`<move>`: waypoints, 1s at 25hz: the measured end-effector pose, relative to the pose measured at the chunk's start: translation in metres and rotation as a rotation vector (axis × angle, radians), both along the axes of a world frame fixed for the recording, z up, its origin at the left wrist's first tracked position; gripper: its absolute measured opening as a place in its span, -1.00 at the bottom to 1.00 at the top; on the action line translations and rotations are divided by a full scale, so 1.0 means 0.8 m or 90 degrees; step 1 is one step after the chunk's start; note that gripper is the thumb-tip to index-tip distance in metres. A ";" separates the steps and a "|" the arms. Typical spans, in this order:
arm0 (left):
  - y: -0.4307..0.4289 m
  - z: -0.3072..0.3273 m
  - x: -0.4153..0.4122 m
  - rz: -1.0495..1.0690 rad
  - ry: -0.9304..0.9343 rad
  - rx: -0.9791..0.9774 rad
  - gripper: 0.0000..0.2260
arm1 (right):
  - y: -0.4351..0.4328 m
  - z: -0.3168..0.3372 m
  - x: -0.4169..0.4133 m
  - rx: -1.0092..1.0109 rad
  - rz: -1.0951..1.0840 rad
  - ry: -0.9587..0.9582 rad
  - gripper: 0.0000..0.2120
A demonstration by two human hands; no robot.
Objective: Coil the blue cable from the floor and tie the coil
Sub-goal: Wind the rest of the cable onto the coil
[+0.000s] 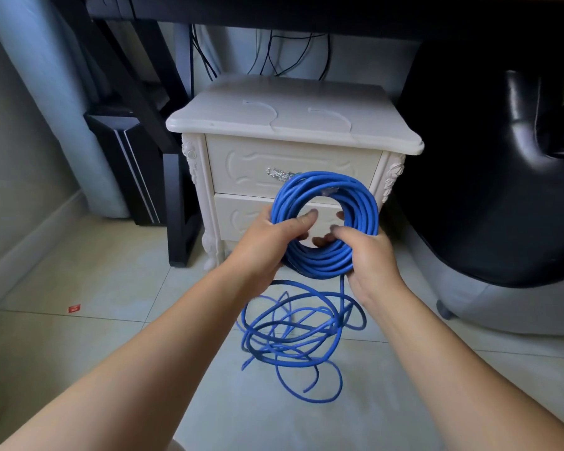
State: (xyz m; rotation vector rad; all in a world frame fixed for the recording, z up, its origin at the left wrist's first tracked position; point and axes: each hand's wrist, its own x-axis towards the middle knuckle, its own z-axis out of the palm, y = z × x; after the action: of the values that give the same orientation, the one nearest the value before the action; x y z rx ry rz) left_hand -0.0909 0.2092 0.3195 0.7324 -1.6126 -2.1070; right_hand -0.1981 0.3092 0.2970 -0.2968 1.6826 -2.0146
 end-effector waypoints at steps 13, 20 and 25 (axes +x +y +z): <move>-0.014 0.001 0.001 -0.003 -0.086 -0.312 -0.38 | 0.013 0.028 -0.006 0.185 -0.006 0.305 -0.74; -0.008 -0.038 0.011 -0.358 -0.413 -0.514 -0.28 | 0.016 0.028 -0.025 -0.024 -0.137 0.013 -0.83; 0.007 -0.049 0.000 -0.381 -0.345 -0.582 -0.50 | 0.021 0.031 -0.030 -0.095 -0.168 -0.120 -0.87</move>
State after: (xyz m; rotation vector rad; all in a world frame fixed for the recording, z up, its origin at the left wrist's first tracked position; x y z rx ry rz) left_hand -0.0913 0.2148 0.2807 0.5354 -3.0490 -1.1871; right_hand -0.2221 0.3256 0.3217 0.0694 1.5236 -2.2843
